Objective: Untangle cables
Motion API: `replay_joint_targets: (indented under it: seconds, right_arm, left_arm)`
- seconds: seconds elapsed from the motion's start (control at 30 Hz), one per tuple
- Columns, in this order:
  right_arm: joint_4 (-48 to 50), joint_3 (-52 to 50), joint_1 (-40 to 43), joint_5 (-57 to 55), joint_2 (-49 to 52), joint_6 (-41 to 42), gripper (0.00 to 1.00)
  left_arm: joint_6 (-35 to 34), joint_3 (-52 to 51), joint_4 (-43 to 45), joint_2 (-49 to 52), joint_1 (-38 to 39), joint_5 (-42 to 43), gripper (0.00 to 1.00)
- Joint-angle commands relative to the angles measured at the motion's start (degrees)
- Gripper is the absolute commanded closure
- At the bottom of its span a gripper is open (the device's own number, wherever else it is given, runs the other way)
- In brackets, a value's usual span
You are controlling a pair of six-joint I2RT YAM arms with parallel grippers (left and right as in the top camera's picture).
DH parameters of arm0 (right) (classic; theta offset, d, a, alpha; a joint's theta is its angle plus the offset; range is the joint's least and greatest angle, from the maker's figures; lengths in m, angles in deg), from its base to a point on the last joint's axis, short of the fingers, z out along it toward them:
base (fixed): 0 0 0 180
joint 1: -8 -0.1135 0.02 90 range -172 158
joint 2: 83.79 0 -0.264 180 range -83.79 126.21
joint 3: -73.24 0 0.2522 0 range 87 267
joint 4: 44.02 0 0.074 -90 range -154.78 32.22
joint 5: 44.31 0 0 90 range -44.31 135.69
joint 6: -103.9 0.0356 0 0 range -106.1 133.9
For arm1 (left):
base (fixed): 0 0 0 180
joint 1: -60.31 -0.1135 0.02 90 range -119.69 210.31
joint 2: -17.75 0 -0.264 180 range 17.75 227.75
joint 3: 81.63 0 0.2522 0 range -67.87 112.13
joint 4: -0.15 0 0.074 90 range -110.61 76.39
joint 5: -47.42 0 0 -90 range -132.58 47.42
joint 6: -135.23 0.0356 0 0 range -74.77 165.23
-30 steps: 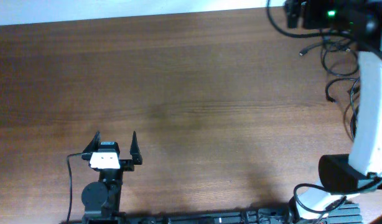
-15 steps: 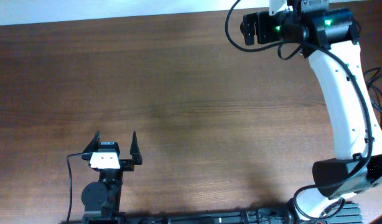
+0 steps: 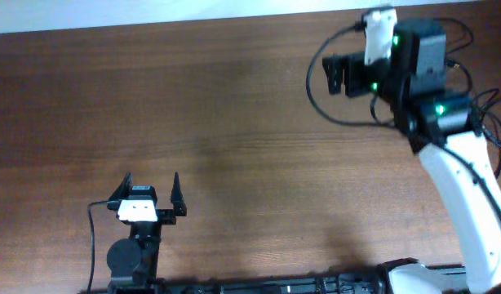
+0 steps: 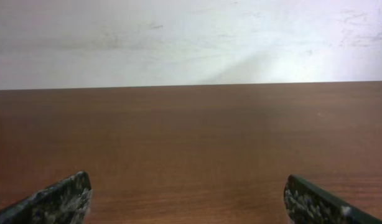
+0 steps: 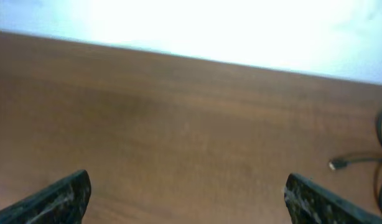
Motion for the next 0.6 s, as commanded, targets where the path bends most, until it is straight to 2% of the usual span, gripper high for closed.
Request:
replay_joint_targets:
  seconds: [0.0, 0.33, 0.57]
  right_arm:
    - [5.1, -9.7, -0.2, -0.5, -7.1, 0.0, 0.01]
    - [20.1, -33.4, 3.9, -0.5, -24.3, 0.0, 0.01]
    - [37.6, -52.1, 5.9, -0.5, -36.7, 0.0, 0.01]
  left_arm:
    - [1.1, -0.2, -0.3, -0.5, -0.3, -0.4, 0.01]
    - [1.1, -0.2, -0.3, -0.5, -0.3, -0.4, 0.01]
    - [1.1, -0.2, -0.3, -0.5, -0.3, -0.4, 0.01]
